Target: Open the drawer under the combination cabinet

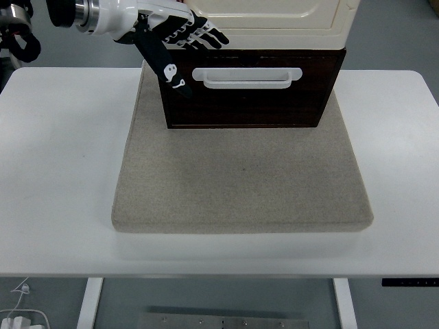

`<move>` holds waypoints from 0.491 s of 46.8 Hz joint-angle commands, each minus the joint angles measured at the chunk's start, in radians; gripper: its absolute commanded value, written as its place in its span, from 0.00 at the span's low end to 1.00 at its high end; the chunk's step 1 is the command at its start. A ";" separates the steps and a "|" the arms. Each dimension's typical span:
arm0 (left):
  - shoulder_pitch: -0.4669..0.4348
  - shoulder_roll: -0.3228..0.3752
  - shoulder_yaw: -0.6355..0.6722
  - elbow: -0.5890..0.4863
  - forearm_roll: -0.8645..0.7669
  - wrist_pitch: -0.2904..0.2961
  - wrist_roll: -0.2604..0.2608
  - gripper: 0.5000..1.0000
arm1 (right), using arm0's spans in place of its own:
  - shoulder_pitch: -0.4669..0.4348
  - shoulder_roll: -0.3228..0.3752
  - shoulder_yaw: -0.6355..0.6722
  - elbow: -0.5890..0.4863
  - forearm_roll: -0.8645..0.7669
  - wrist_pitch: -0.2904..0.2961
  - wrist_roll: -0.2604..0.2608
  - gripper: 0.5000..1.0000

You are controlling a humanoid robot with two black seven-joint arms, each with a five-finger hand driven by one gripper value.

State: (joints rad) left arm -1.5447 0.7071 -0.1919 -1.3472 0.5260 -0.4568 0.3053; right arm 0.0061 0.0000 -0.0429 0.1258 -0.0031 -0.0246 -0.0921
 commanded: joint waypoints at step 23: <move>-0.011 -0.227 0.029 0.189 0.003 0.001 0.014 1.00 | 0.000 0.000 0.000 0.000 0.000 0.000 0.000 0.86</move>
State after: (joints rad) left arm -1.5553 0.4992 -0.1626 -1.1665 0.5294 -0.4555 0.3173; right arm 0.0053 0.0000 -0.0429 0.1258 -0.0031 -0.0246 -0.0919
